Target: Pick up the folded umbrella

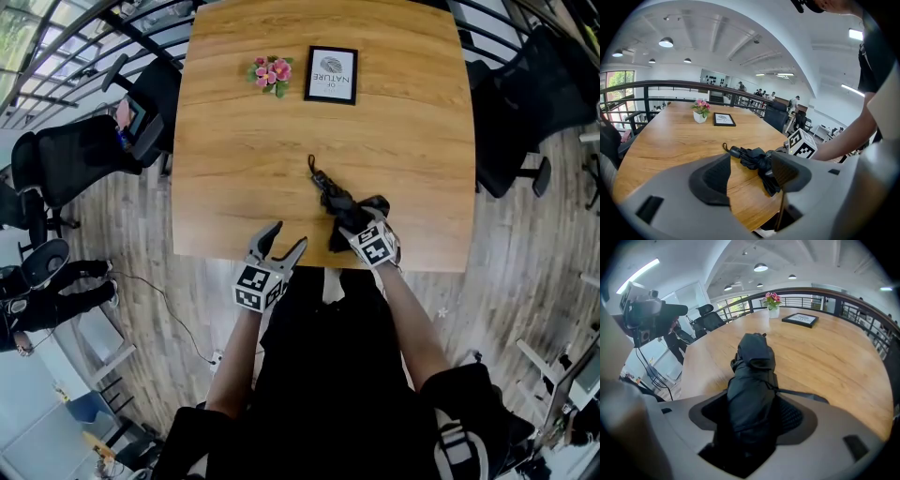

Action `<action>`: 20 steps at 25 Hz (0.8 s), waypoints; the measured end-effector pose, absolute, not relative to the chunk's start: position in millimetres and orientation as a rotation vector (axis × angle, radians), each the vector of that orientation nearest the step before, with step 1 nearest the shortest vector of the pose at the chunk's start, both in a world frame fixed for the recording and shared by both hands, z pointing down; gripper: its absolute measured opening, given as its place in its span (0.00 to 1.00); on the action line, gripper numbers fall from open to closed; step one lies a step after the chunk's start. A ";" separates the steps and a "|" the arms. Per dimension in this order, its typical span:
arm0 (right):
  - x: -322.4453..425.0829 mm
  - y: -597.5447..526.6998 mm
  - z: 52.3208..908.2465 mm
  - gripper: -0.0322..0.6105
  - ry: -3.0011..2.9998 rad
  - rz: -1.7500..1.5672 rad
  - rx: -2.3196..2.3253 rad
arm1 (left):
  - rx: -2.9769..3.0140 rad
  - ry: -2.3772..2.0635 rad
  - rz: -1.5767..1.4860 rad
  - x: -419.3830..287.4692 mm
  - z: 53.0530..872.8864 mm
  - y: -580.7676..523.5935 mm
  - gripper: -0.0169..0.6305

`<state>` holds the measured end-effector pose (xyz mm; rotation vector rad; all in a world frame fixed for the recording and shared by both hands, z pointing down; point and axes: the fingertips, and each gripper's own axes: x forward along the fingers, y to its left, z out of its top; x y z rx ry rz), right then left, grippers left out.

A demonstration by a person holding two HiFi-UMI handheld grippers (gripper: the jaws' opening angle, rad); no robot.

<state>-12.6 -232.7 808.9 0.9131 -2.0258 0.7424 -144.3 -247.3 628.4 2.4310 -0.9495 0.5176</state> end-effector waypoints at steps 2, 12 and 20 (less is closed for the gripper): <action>-13.0 -232.6 809.3 0.55 -2.029 0.748 0.907 | 2.436 -0.945 0.515 -144.5 627.8 -245.6 0.47; -10.9 -231.8 803.9 0.48 -2.037 0.735 0.906 | 2.457 -0.936 0.514 -143.2 619.9 -231.3 0.47; -11.0 -230.0 793.2 0.47 -2.070 0.668 0.913 | 2.458 -0.979 0.494 -144.8 615.7 -228.5 0.47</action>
